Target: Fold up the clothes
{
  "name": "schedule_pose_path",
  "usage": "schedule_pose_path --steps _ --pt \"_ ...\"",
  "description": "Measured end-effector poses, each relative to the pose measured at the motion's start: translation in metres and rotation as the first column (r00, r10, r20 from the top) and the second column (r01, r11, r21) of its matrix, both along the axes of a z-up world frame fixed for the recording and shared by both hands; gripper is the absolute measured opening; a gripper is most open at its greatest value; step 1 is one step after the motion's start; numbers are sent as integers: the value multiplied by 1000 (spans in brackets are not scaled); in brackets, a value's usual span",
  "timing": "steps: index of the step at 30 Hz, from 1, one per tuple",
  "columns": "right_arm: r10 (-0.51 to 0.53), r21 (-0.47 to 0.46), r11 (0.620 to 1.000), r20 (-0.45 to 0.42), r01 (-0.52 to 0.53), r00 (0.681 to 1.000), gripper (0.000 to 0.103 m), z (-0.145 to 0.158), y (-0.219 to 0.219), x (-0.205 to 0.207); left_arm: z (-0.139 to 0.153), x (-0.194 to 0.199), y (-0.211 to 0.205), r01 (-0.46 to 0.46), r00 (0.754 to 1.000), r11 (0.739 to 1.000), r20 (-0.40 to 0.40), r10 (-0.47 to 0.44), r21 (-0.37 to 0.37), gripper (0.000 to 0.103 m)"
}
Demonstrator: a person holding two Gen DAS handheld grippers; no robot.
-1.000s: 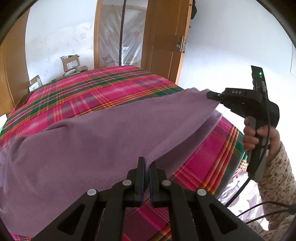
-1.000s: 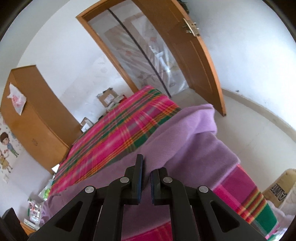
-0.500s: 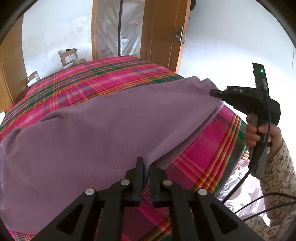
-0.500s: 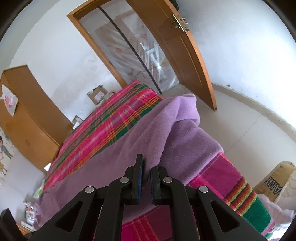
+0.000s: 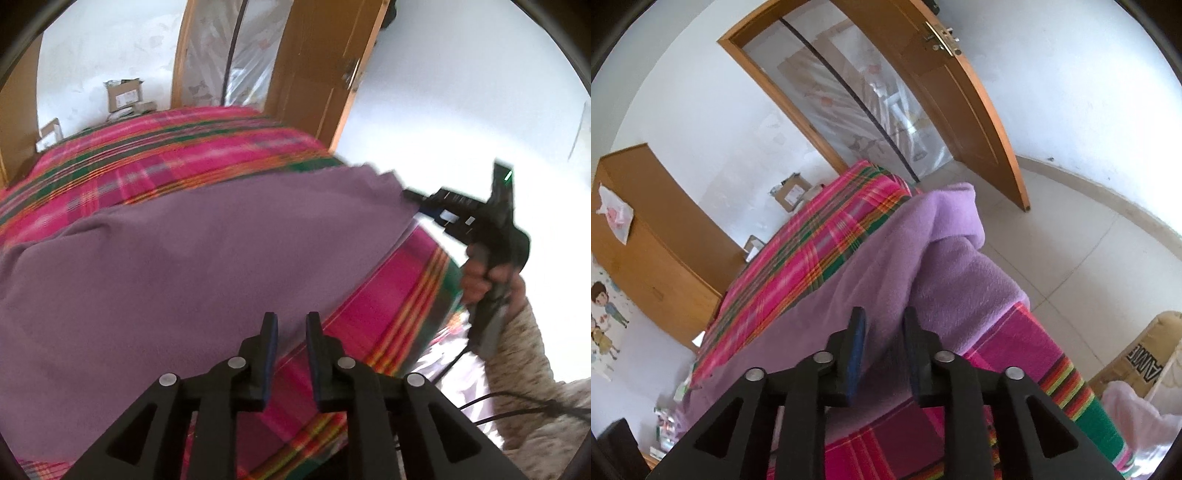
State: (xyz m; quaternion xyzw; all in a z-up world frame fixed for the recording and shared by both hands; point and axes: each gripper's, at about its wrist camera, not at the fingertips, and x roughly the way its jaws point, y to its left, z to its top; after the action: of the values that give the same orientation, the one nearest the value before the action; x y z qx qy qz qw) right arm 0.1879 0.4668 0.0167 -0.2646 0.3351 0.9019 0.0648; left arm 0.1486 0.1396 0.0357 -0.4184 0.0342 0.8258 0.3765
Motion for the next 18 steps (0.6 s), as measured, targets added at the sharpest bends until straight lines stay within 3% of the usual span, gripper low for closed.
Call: schedule_pose_path --steps 2,10,15,18 --pt "-1 -5 1000 -10 0 1000 29 1 3 1 6 -1 2 6 1000 1000 -15 -5 20 17" --pt "-98 -66 993 -29 95 995 29 2 41 1 -8 -20 27 8 1000 1000 28 -8 -19 17" --pt "-165 -100 980 68 172 984 30 -8 77 -14 -19 -25 42 54 997 998 63 -51 -45 17" --pt "-115 -148 981 98 129 988 30 -18 90 -30 -23 -27 44 63 996 996 65 -60 -55 17"
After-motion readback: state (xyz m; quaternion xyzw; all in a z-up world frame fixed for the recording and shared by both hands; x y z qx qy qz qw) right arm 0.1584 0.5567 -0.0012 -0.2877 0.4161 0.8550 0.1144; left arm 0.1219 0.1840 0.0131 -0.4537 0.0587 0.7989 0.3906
